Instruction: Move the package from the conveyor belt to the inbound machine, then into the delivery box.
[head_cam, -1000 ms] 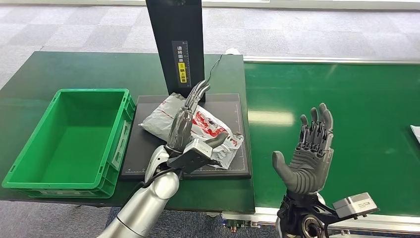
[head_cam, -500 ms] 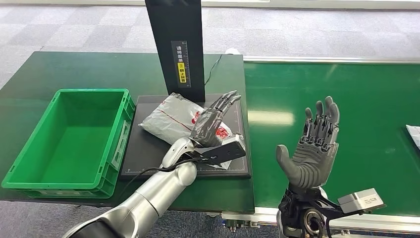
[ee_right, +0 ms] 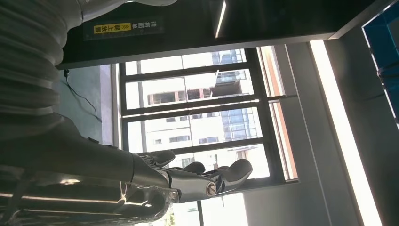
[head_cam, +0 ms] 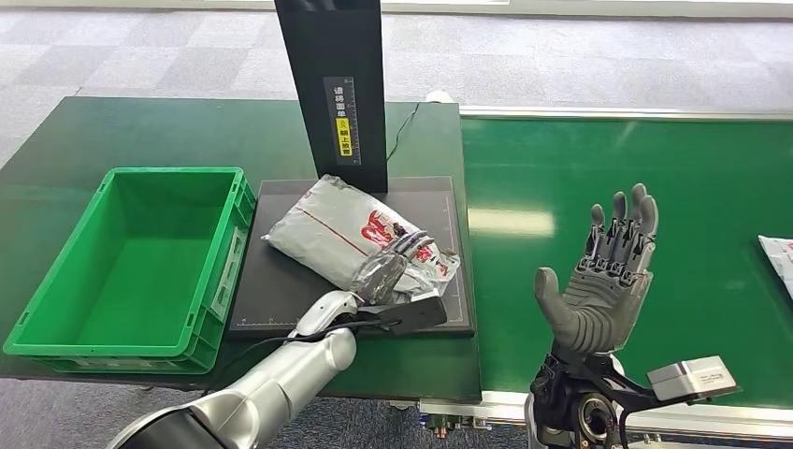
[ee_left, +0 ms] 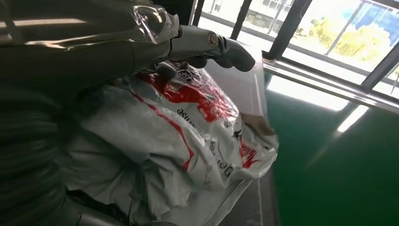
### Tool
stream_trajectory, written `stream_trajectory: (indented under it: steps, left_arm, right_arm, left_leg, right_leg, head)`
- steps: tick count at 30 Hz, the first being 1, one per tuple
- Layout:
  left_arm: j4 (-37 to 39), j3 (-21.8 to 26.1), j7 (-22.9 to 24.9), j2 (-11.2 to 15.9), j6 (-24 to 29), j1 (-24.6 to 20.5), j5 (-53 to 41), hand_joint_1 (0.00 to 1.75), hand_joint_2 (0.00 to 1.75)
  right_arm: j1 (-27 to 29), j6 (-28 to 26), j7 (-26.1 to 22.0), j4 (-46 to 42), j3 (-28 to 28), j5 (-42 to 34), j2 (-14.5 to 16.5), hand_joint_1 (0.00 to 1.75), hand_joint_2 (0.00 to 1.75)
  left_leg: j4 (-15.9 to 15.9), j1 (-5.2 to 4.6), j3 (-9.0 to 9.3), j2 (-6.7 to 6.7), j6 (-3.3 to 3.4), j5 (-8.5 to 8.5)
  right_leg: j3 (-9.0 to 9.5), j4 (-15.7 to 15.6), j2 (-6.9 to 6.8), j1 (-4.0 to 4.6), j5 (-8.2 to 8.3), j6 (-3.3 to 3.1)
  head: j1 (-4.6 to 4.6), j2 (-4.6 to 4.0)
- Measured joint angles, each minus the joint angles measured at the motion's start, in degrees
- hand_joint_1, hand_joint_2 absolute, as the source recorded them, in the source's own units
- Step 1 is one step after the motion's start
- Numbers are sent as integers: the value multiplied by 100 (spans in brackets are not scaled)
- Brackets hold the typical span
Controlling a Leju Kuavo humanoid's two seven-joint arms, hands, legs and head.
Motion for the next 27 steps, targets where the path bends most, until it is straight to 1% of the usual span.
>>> stream_trajectory:
  steps: [16,17,20,21,27]
  left_arm:
    - [247,-9,142,174,118,29,-36,0,175]
    - [250,-10,145,186,123,29,-35,34,175]
    - [261,-10,133,221,119,33,-38,164,175]
    - [266,-10,118,231,116,37,-43,174,175]
    - [278,-8,-20,274,120,38,-79,175,175]
  right_arm:
    - [-165,-9,8,213,15,-68,0,0,175]
    - [-175,-9,8,227,18,-68,0,0,175]
    - [-213,-9,7,275,35,-73,0,0,175]
    - [-230,-9,8,293,47,-75,0,0,175]
    - [-344,-36,9,411,109,-104,0,0,175]
  left_leg:
    - [-1,0,2,0,0,1]
    - [-1,0,2,-1,0,1]
    - [-1,0,3,0,0,1]
    - [-1,0,3,0,0,1]
    - [-1,1,7,-1,-1,2]
  right_leg:
    - [3,1,0,1,0,0]
    - [3,1,0,1,0,0]
    - [3,1,0,1,0,0]
    - [4,1,0,1,0,0]
    - [8,1,-1,1,0,0]
  head:
    - [1,0]
    - [0,0]
    - [0,0]
    - [0,0]
    - [1,0]
